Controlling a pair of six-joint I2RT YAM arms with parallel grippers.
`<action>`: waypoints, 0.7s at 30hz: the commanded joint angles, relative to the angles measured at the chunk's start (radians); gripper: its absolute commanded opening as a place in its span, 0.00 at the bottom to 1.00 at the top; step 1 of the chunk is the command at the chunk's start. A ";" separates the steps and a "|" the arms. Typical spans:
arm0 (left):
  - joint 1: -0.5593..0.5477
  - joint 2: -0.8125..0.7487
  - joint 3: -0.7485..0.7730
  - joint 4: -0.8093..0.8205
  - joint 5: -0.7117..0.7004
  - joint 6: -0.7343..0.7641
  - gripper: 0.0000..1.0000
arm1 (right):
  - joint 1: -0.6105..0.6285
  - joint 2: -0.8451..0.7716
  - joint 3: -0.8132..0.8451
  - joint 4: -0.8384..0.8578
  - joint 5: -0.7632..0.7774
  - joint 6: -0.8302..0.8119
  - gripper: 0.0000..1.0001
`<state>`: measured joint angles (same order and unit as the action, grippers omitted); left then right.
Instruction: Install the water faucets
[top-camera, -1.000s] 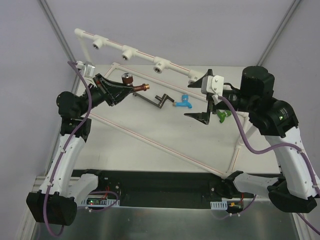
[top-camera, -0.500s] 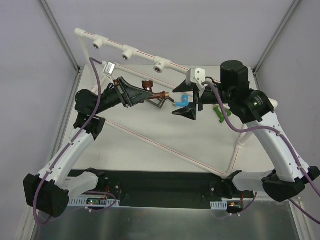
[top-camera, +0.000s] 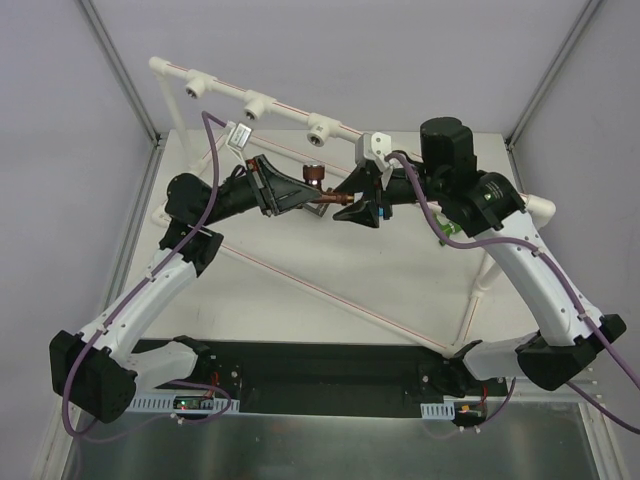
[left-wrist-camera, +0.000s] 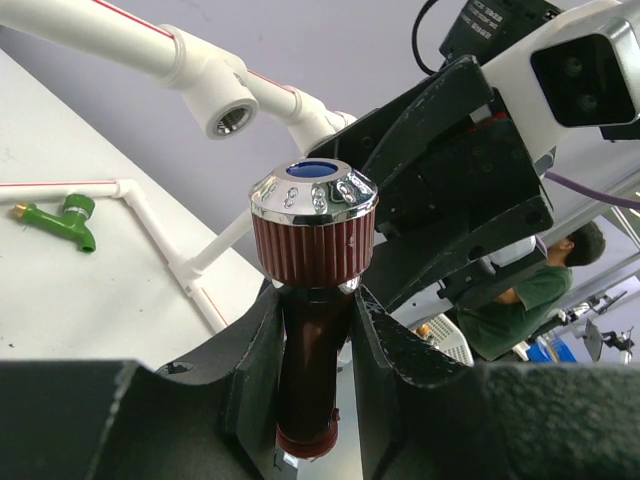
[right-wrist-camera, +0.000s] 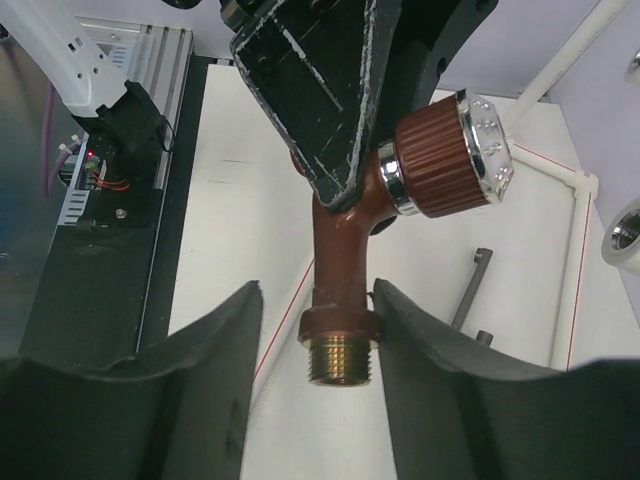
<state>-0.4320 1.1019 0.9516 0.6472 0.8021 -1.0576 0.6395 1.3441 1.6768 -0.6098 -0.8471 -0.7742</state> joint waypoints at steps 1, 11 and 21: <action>-0.019 0.001 0.055 0.069 -0.007 0.031 0.00 | 0.009 0.007 0.020 0.030 -0.052 0.004 0.46; -0.028 0.018 0.075 0.060 0.035 0.047 0.31 | 0.011 0.001 0.004 0.030 -0.050 0.000 0.02; -0.045 0.067 0.116 0.058 0.115 0.028 0.57 | 0.011 -0.010 -0.002 0.036 -0.056 -0.004 0.02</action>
<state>-0.4591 1.1599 1.0183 0.6502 0.8574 -1.0317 0.6460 1.3579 1.6711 -0.6094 -0.8555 -0.7708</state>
